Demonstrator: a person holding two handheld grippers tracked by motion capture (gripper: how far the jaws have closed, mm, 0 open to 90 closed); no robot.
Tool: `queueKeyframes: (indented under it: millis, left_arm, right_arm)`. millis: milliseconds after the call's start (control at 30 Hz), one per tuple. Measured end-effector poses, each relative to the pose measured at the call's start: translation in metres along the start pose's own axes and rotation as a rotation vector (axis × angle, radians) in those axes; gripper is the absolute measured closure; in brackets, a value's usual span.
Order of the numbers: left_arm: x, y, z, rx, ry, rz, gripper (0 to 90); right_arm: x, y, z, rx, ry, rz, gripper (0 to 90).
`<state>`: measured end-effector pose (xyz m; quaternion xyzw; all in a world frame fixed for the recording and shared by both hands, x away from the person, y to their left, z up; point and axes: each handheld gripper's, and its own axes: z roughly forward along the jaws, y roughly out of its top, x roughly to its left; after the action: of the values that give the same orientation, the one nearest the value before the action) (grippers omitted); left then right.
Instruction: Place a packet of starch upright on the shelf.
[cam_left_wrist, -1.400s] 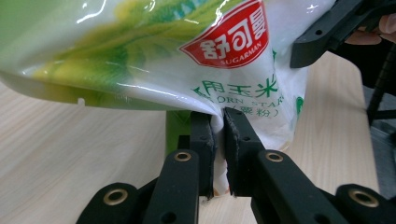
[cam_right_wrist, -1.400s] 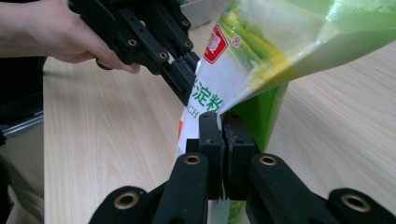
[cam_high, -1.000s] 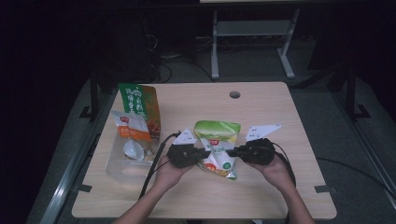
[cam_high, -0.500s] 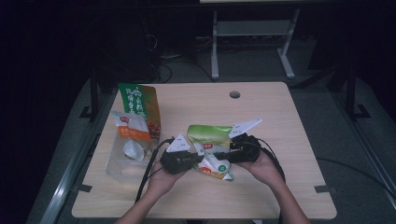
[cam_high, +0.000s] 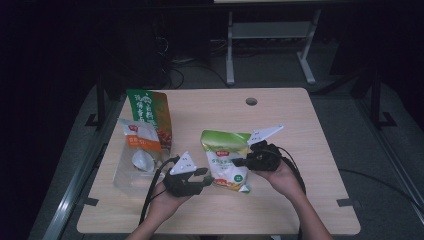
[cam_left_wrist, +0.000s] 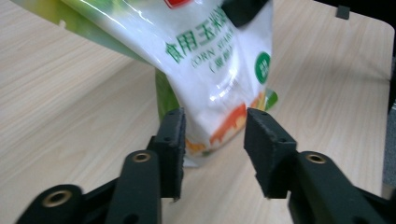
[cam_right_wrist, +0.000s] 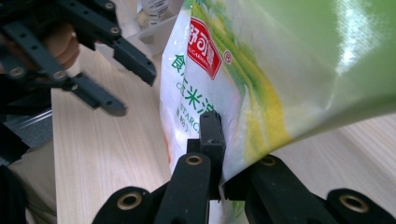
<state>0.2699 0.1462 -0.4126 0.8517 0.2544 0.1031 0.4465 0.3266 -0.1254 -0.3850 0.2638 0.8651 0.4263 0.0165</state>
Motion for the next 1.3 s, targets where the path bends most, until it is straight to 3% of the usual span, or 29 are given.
queueKeyframes:
  millis: [267, 600, 833, 1067, 1300]
  left_arm:
    - [-0.01, -0.014, -0.012, 0.01, -0.012, 0.011, 50.4]
    - [-0.017, -0.027, -0.02, 0.013, -0.044, 0.01, 45.8]
    - [-0.026, -0.033, -0.02, 0.009, -0.07, 0.022, 43.0]
    - [-0.033, -0.035, -0.02, 0.003, -0.091, 0.041, 41.8]
    - [-0.035, -0.037, -0.019, 0.015, -0.1, 0.05, 41.0]
  right_arm:
    - [0.004, 0.014, -0.002, 0.007, -0.009, -0.026, 89.2]
    - [0.014, 0.045, -0.004, 0.031, -0.019, -0.062, 89.4]
    - [0.021, 0.068, -0.003, 0.031, 0.01, -0.079, 89.4]
    - [0.031, 0.094, 0.003, 0.021, 0.014, -0.148, 89.5]
    - [0.037, 0.108, 0.009, 0.008, 0.043, -0.16, 89.4]
